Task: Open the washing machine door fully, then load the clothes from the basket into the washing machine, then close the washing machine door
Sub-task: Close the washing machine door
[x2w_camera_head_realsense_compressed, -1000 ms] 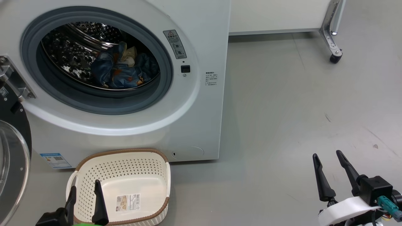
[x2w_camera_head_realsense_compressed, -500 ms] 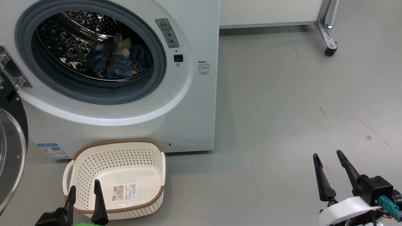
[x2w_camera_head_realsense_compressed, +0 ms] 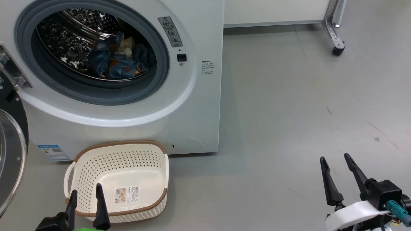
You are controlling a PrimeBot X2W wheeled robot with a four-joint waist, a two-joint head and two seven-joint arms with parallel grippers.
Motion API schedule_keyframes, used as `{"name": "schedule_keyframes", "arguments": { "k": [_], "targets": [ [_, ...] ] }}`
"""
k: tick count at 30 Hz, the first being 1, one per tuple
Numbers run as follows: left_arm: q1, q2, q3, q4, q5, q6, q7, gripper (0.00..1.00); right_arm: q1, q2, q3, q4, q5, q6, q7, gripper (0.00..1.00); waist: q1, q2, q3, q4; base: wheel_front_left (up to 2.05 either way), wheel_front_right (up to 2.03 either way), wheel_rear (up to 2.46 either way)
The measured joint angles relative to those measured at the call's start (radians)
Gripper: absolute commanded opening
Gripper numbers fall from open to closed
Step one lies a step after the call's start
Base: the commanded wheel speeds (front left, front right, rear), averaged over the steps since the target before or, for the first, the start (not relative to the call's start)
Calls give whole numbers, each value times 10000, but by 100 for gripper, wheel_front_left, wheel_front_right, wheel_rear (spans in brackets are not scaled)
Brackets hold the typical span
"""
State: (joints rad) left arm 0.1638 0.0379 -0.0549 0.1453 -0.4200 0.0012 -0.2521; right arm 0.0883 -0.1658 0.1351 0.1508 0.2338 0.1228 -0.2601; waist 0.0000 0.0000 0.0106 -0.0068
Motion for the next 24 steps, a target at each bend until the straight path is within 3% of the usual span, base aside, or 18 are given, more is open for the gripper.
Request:
{"name": "schedule_keyframes", "arguments": {
  "k": [24],
  "targets": [
    [-14, 0, -31, -6, 153, 44, 0, 100, 1, 33, -280, -123, -2, 0, 0, 100, 0, 0, -49, 591, 0, 0, 0]
  ]
}}
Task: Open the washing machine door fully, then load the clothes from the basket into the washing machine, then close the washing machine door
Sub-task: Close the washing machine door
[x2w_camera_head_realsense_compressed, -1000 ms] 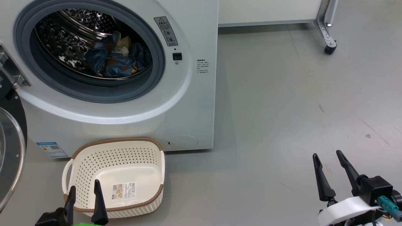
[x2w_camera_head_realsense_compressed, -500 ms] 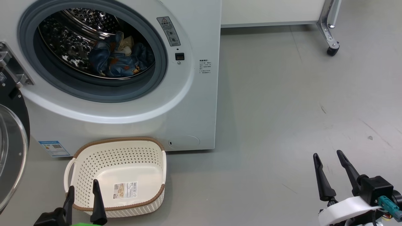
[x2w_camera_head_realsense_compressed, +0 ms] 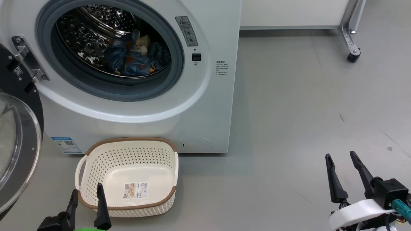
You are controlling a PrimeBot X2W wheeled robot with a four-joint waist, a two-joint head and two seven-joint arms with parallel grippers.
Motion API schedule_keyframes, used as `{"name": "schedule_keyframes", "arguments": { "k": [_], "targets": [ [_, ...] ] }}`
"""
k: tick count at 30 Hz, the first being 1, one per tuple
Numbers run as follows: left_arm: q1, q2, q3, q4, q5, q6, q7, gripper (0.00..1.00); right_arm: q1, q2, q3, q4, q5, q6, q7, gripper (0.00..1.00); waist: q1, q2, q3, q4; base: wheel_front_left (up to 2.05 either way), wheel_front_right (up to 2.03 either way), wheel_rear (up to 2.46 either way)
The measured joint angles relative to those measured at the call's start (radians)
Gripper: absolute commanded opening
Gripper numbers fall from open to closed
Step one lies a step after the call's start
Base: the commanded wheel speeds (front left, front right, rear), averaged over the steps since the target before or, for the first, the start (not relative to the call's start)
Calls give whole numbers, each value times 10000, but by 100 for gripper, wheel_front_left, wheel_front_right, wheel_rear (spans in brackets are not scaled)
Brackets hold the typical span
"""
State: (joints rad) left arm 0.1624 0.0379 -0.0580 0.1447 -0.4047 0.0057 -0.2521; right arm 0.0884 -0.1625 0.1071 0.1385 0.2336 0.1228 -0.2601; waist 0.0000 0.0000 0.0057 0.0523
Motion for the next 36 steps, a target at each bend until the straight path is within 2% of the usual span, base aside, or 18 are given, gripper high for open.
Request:
{"name": "schedule_keyframes", "arguments": {
  "k": [11, 36],
  "targets": [
    [-12, 0, 0, -38, 15, 50, 0, 100, -1, -217, 4, -84, -46, 0, 0, 100, 0, 0, 39, 796, 0, 0, 0],
    [-19, 2, 0, -38, 73, 217, 0, 100, -40, -453, 238, -136, -59, 0, 0, 100, 0, 0, 26, 3461, 0, 0, 0]
  ]
}}
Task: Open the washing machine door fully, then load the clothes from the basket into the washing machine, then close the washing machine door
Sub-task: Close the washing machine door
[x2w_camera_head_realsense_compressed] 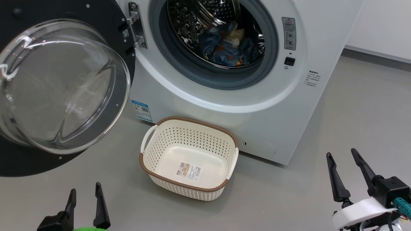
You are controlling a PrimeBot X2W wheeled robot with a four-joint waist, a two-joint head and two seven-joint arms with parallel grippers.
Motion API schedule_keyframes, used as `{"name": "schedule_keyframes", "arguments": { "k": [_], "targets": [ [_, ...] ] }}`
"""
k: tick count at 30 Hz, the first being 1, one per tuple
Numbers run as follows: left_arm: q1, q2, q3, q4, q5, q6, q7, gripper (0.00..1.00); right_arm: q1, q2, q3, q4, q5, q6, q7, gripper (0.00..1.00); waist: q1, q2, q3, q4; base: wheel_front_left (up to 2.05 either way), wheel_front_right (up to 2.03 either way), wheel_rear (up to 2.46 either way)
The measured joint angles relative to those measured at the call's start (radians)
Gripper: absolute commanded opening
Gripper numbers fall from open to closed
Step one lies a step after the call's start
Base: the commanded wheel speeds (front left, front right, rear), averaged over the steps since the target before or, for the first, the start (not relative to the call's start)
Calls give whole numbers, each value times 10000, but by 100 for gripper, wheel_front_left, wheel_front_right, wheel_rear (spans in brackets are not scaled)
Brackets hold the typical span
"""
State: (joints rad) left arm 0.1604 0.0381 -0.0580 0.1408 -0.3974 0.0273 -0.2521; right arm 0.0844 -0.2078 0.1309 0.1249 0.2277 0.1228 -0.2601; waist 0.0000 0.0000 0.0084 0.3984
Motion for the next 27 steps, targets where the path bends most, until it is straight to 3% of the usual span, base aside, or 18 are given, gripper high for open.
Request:
{"name": "schedule_keyframes", "arguments": {
  "k": [12, 27],
  "targets": [
    [23, 15, 359, -201, -102, 186, 0, 100, -216, -69, 522, 8, 0, 0, 0, 100, 0, 0, -82, 1096, 0, 0, 0],
    [43, 17, 732, -616, -280, 334, 0, 99, -676, -150, 1037, 213, 2, 0, 0, 100, 0, 0, 81, 1291, 0, 0, 0]
  ]
}}
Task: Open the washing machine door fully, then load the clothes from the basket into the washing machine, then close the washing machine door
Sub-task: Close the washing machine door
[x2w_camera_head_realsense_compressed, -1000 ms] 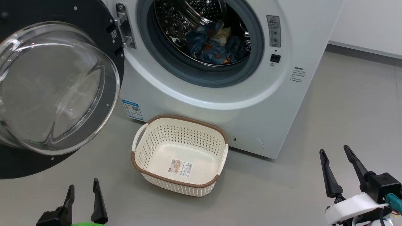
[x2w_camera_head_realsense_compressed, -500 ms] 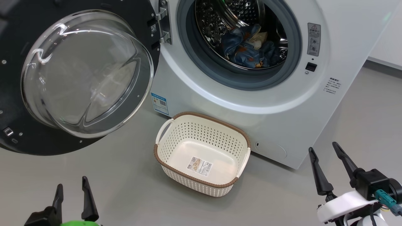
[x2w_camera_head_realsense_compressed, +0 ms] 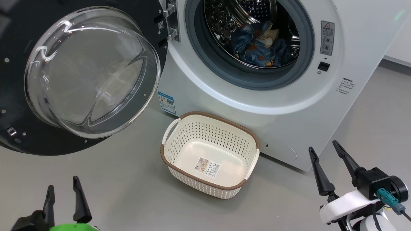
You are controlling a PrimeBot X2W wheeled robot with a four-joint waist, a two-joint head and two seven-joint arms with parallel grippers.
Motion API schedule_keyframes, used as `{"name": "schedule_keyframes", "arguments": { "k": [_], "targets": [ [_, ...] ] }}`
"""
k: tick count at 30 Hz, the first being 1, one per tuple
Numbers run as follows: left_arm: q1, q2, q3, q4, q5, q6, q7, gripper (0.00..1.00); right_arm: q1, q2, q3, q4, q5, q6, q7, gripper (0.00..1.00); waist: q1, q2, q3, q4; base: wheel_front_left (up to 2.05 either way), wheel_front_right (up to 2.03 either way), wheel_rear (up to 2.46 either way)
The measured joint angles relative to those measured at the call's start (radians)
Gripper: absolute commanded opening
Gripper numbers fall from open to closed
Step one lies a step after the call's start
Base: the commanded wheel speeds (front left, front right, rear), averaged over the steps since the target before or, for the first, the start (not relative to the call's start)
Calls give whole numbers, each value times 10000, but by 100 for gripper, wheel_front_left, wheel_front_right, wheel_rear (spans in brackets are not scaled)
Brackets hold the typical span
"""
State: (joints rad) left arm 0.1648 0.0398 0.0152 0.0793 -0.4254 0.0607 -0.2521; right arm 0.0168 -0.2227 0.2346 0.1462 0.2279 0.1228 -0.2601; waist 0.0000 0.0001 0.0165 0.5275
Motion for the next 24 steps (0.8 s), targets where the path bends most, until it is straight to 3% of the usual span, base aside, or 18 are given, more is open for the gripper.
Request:
{"name": "schedule_keyframes", "arguments": {
  "k": [1, 2, 3, 12, 18, 24],
  "targets": [
    [0, -2, 81, -15, -104, 17, 0, 67, -13, -8, 4, 10, 0, 0, 0, 100, 0, 0, 5, 3, 0, 0, 0],
    [0, 0, 180, -33, -309, 21, 0, 15, -37, -12, 10, 17, 0, 0, 0, 100, 0, 0, 8, 5, 0, 0, 0],
    [0, 0, 276, -61, -562, 33, 0, 0, -66, -13, 15, 21, 2, 0, 0, 100, 0, 0, 11, 7, 0, 0, 0],
    [-32, -25, 2161, -299, -2754, 151, -2, 0, -88, -8, -63, 65, 13, 0, 0, 100, 0, 0, 10, 15, 0, 0, 0],
    [-660, -56, 4314, -144, -4341, 150, -46, 0, -84, 31, -144, 82, 19, 0, 0, 100, 0, 0, 2, 15, 0, 0, 0],
    [-1457, 531, 5726, 550, -6038, 138, 134, 0, -39, 144, -334, 111, 33, 0, 0, 100, 0, 0, -62, -49, 0, 0, 0]
  ]
}}
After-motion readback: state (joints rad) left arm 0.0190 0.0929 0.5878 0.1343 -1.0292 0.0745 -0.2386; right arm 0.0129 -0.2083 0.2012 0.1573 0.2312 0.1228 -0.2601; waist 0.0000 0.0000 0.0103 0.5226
